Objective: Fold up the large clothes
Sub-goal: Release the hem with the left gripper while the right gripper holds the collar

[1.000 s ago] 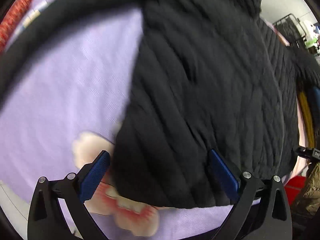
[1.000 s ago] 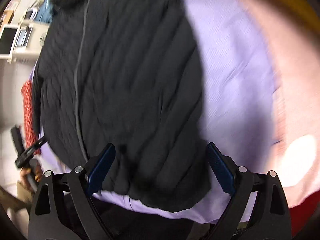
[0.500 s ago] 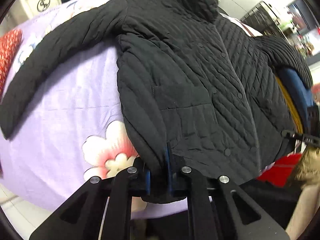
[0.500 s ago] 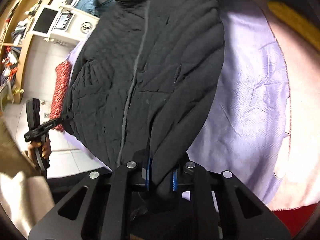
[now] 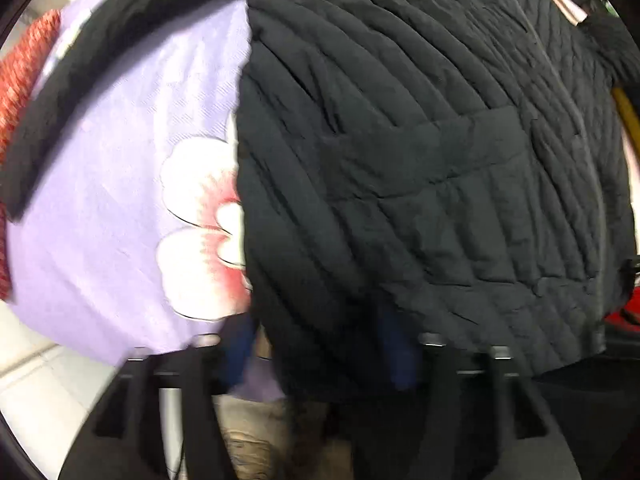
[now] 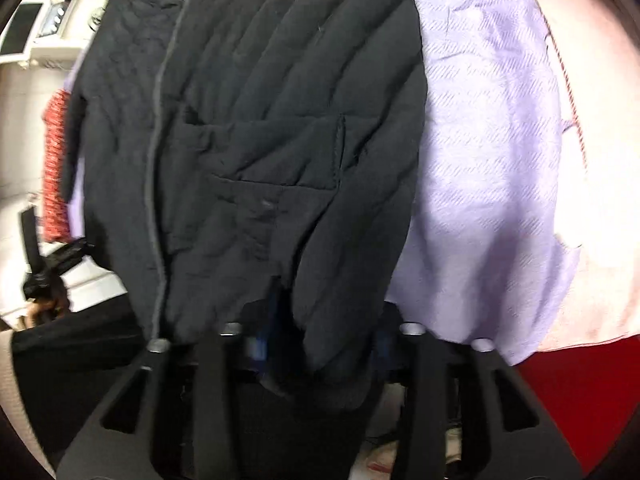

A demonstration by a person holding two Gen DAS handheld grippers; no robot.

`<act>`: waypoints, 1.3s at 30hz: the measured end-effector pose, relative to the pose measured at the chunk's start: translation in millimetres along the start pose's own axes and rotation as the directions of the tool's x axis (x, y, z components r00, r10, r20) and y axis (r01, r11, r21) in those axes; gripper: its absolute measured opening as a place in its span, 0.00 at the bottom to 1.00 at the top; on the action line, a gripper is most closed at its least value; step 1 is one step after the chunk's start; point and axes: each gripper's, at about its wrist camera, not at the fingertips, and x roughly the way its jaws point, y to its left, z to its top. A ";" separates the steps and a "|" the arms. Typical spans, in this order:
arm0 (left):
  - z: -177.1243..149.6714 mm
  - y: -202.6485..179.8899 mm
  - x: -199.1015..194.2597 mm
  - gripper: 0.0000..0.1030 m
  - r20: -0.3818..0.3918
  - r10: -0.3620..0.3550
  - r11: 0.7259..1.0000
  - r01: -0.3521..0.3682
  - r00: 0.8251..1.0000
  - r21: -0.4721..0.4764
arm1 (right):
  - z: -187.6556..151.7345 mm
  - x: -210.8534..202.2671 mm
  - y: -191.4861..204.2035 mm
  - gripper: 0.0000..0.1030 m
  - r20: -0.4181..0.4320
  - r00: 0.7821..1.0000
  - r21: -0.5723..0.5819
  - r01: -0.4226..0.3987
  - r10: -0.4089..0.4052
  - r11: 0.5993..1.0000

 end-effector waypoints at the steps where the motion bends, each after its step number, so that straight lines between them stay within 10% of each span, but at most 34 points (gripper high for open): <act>1: 2.7 6.0 -2.9 0.76 0.020 0.013 1.000 -0.013 1.000 0.001 | -0.3 -2.4 -0.8 0.51 0.007 1.000 -0.011 0.007 -0.007 1.000; 14: 69.3 111.1 -59.9 0.78 0.172 0.147 0.959 -0.098 0.974 -0.266 | 41.6 -97.4 -17.6 0.59 0.275 0.958 0.016 0.083 -0.084 0.996; 22: 116.0 47.5 -71.4 0.85 0.268 0.049 0.975 0.013 0.962 -0.223 | 84.3 -172.9 -48.7 0.59 0.504 0.860 0.174 -0.018 -0.074 0.985; 32: 102.0 -52.5 -61.3 0.86 0.238 0.027 1.000 -0.028 0.971 0.002 | 96.8 -224.6 -101.8 0.59 0.646 0.756 0.317 -0.139 -0.106 0.938; 39: 96.0 -30.5 -61.7 0.86 0.207 0.021 0.994 0.001 0.978 -0.109 | 73.8 -254.9 -189.8 0.59 0.728 0.654 0.516 -0.327 -0.204 0.792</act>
